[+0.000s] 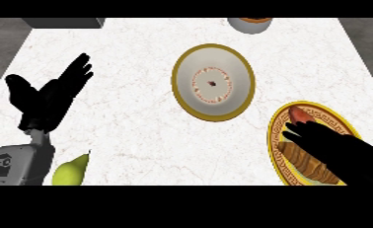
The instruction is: Pick the croissant from the plate and place it in the bowl
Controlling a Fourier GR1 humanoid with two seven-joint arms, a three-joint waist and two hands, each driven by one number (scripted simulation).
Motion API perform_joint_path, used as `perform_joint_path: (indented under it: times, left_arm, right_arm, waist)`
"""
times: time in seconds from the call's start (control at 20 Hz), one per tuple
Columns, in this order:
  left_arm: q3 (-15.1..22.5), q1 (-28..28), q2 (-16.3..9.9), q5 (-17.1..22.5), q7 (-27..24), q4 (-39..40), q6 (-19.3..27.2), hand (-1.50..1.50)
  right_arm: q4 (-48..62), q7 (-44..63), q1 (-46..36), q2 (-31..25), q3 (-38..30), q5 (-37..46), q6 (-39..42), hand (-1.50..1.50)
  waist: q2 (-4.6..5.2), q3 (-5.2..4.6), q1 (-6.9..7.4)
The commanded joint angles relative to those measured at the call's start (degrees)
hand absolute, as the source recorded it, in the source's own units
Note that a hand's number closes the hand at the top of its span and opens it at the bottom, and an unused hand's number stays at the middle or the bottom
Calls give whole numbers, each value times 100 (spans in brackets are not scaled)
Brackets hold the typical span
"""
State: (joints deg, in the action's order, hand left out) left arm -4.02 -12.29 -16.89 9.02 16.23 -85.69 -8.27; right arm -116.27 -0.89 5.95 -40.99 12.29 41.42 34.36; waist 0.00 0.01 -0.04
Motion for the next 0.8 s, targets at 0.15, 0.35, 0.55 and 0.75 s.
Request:
perform_joint_path:
  times: [0.15,0.35,0.55,0.75]
  left_arm:
    - [-46,-25,179,-240,-106,48,23,0]
    - [-59,-54,297,-251,130,-124,123,0]
    - [-167,101,109,-94,628,-634,-70,0]
    - [-313,-121,151,-257,-202,357,-250,0]
  right_arm:
    - [525,-462,-66,329,-132,491,97,-150]
    - [725,-205,-341,720,117,868,286,-150]
    - [960,-322,-57,978,451,1407,-158,-150]
    - [1668,-826,-178,941,215,1596,-468,-150]
  waist:
    - [-2,-1,-11]
    - [-2,-1,2]
    - [-6,0,9]
    - [4,0,-12]
